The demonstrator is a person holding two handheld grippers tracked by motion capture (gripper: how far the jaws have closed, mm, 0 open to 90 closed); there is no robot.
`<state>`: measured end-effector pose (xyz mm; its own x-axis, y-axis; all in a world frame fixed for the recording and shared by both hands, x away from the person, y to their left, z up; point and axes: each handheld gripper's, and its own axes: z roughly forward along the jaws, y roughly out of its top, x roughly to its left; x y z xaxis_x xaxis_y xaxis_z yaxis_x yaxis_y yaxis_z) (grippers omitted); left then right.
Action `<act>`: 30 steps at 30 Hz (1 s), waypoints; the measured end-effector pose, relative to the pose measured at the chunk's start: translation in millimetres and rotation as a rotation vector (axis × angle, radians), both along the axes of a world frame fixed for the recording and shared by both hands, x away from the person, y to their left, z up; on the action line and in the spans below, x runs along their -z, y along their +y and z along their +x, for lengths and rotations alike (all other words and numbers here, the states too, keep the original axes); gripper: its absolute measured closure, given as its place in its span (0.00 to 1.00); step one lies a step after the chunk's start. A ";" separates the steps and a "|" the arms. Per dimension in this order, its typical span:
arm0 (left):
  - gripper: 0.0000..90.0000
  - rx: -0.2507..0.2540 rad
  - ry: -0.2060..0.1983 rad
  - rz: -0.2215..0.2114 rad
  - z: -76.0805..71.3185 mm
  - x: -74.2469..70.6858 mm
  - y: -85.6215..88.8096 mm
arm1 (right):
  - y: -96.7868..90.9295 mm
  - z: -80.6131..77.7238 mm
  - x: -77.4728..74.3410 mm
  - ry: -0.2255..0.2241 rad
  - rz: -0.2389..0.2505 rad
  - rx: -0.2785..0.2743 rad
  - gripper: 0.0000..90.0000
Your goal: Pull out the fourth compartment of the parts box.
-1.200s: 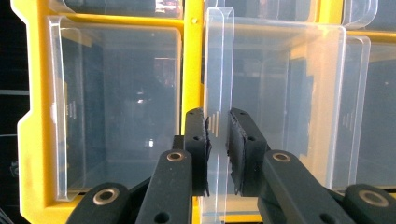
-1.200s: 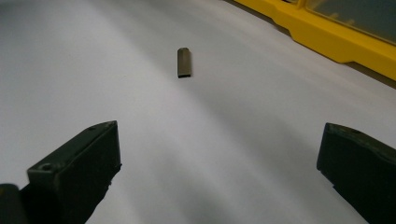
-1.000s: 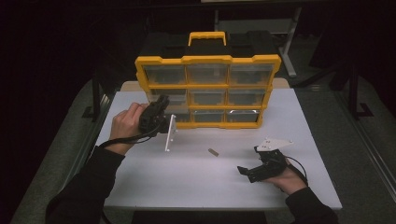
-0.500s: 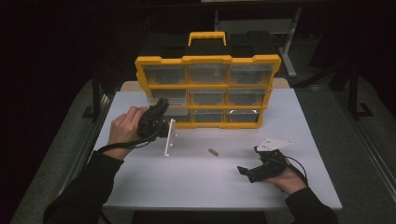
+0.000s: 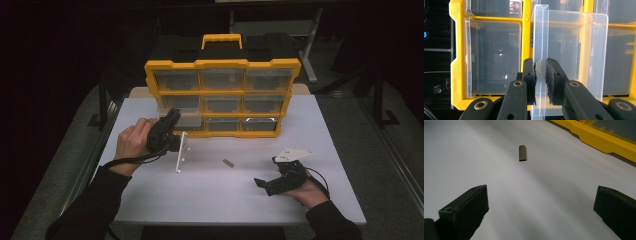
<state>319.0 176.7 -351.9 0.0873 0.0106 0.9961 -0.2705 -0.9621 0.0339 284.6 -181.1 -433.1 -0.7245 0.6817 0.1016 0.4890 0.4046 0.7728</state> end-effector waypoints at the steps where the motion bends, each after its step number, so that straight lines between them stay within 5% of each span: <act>1: 0.87 -0.001 0.000 0.003 -1.1 -0.3 0.1 | 0.0 0.0 0.0 0.001 0.000 0.000 0.00; 30: 0.87 0.022 -0.010 -0.002 -26.0 1.5 4.3 | -0.1 0.0 0.2 0.000 0.000 0.001 0.00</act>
